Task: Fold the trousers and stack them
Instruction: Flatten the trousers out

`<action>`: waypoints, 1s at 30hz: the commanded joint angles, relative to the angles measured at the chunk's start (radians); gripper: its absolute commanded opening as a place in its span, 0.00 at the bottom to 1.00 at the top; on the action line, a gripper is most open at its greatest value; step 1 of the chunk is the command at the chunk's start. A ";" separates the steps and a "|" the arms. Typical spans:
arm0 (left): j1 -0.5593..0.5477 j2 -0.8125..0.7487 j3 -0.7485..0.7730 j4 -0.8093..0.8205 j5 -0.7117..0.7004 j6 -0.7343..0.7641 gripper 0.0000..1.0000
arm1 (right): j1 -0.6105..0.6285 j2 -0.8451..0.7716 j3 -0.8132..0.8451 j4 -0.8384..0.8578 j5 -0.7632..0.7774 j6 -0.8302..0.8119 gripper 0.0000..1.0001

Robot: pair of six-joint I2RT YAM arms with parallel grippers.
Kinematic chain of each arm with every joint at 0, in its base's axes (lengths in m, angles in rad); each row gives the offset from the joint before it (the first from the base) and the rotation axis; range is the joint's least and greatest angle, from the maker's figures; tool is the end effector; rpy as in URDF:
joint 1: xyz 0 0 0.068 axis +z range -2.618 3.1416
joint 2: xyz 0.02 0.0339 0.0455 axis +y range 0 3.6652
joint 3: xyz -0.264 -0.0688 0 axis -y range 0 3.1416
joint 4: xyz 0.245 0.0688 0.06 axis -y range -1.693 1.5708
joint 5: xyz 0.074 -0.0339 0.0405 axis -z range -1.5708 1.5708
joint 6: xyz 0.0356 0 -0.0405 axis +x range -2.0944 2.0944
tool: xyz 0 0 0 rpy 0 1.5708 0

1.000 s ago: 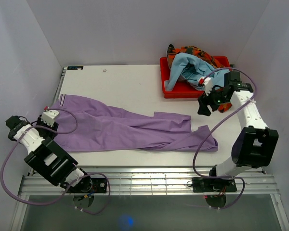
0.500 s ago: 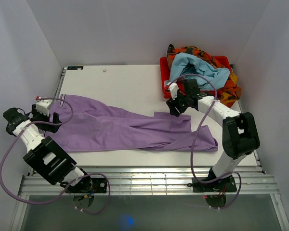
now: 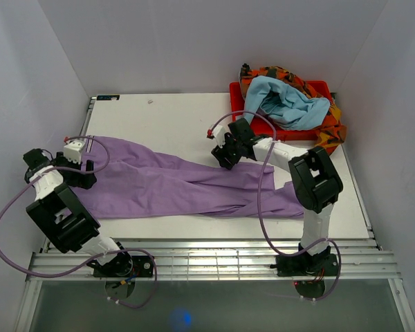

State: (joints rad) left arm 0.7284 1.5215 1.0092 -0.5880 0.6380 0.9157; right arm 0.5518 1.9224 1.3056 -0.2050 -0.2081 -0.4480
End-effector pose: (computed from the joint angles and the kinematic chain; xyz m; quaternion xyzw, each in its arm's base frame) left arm 0.2353 0.1815 0.2179 0.1591 0.9125 -0.0455 0.3741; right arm 0.3535 0.2262 0.1889 -0.4770 0.7942 0.1154 0.3583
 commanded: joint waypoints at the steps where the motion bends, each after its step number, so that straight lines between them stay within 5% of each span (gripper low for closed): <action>1: -0.007 0.000 -0.003 0.034 -0.023 -0.040 0.96 | 0.014 0.050 0.052 0.042 0.038 0.005 0.61; 7: -0.011 0.023 -0.009 0.059 -0.073 -0.060 0.97 | 0.034 0.099 0.052 -0.010 0.091 -0.066 0.61; 9: -0.011 0.031 -0.018 0.068 -0.087 -0.061 0.97 | 0.034 0.095 0.022 -0.001 0.122 -0.084 0.53; 14: -0.011 0.054 -0.024 0.080 -0.126 -0.072 0.92 | 0.030 0.041 -0.038 -0.028 0.184 -0.150 0.08; 19: -0.011 0.060 -0.040 0.074 -0.133 -0.064 0.77 | -0.026 -0.116 -0.091 -0.057 0.203 -0.166 0.08; 30: -0.014 0.037 -0.064 0.079 -0.143 -0.057 0.74 | -0.387 -0.388 -0.161 -0.174 0.322 -0.307 0.08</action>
State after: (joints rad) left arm 0.7223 1.5959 0.9421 -0.5190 0.4885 0.8558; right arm 0.2245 1.5799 1.1862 -0.3111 0.0597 -0.6796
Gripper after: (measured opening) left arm 0.742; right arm 0.088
